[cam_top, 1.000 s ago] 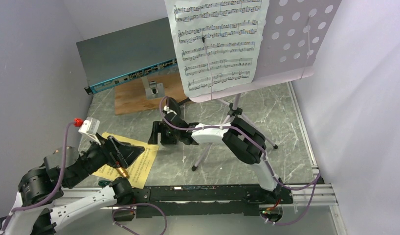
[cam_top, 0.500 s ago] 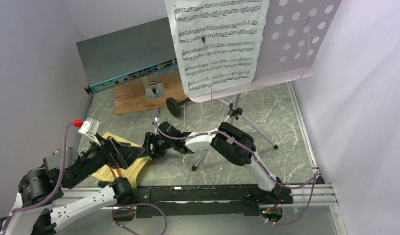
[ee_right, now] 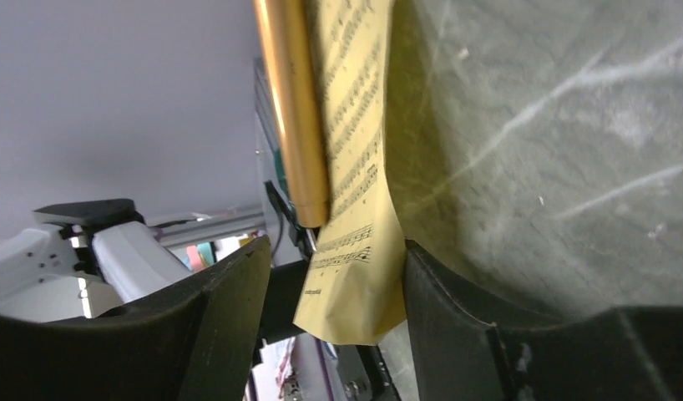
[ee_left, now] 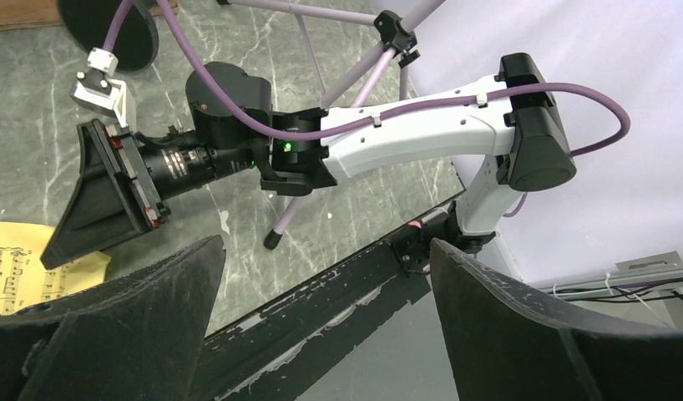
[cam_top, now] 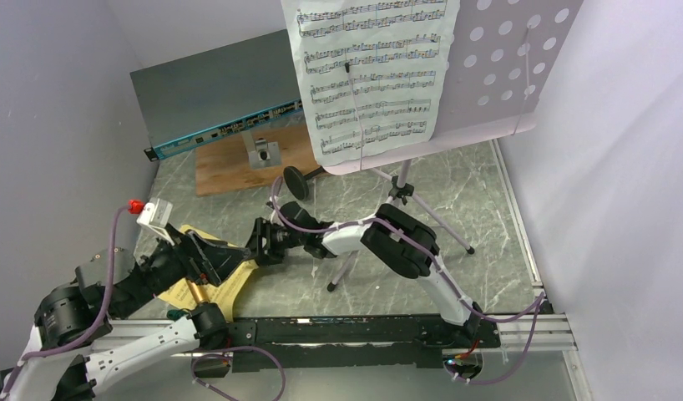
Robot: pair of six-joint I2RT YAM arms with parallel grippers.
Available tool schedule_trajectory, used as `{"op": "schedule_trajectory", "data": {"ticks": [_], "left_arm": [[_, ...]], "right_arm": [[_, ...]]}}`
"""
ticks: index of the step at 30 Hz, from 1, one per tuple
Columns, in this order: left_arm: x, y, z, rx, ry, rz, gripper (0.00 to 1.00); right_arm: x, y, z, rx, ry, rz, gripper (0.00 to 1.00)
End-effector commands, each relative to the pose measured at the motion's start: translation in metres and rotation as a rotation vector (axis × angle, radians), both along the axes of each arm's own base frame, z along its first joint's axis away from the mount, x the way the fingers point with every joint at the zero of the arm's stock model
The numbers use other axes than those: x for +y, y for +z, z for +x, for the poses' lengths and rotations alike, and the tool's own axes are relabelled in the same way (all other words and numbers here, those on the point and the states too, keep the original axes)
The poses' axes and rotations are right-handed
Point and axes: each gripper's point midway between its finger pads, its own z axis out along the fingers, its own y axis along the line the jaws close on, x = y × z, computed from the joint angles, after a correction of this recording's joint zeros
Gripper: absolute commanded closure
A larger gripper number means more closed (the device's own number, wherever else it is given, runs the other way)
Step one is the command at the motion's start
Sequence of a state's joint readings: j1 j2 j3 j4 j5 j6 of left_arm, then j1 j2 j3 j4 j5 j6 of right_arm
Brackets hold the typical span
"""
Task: Set up the instrument practice props
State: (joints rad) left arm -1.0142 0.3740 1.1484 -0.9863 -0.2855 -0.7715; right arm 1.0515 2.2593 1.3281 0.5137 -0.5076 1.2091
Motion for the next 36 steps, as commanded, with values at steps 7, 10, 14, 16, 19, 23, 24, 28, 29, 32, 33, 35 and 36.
{"op": "schedule_trajectory", "data": {"ticks": [7,10,14,16,19,23,24,28,29,32,33,35,36], "left_arm": [[-0.017,0.006,0.006,-0.014,-0.024,-0.011,0.02],[-0.021,0.007,0.006,-0.015,-0.039,-0.021,0.02],[-0.022,0.008,0.004,-0.002,-0.047,-0.013,0.02],[-0.021,0.008,0.004,-0.003,-0.042,-0.014,0.02],[-0.019,0.007,0.004,-0.008,-0.039,-0.019,0.02],[-0.024,0.007,0.006,-0.016,-0.044,-0.028,0.02],[-0.026,0.007,0.007,-0.015,-0.047,-0.027,0.02],[-0.033,0.005,0.007,-0.002,-0.066,-0.019,0.02],[-0.033,0.005,0.007,0.000,-0.067,-0.018,0.02],[-0.032,0.005,0.006,0.002,-0.062,-0.020,0.02],[-0.031,0.005,0.006,0.000,-0.061,-0.023,0.02],[-0.030,0.006,0.006,-0.005,-0.058,-0.029,0.02],[-0.030,0.006,0.006,-0.007,-0.057,-0.032,0.02]], "right_arm": [[0.001,0.028,-0.012,-0.086,0.071,0.062,0.53],[0.000,0.025,-0.010,-0.104,0.078,0.037,0.56],[-0.008,0.033,-0.012,-0.061,0.065,0.096,0.56],[-0.014,0.036,-0.016,-0.045,0.057,0.110,0.50],[-0.023,0.041,-0.020,-0.011,0.026,0.126,0.45],[-0.021,0.050,-0.022,0.029,-0.027,0.206,0.41],[-0.019,0.051,-0.019,0.040,-0.039,0.210,0.41],[-0.008,0.054,-0.009,0.088,-0.092,0.233,0.41],[-0.008,0.052,-0.006,0.102,-0.115,0.221,0.41],[-0.011,0.031,0.009,0.136,-0.220,0.131,0.43],[-0.012,0.023,0.012,0.145,-0.246,0.096,0.45],[-0.014,0.009,0.014,0.166,-0.283,0.033,0.55],[-0.014,0.006,0.013,0.173,-0.299,0.015,0.64]]}}
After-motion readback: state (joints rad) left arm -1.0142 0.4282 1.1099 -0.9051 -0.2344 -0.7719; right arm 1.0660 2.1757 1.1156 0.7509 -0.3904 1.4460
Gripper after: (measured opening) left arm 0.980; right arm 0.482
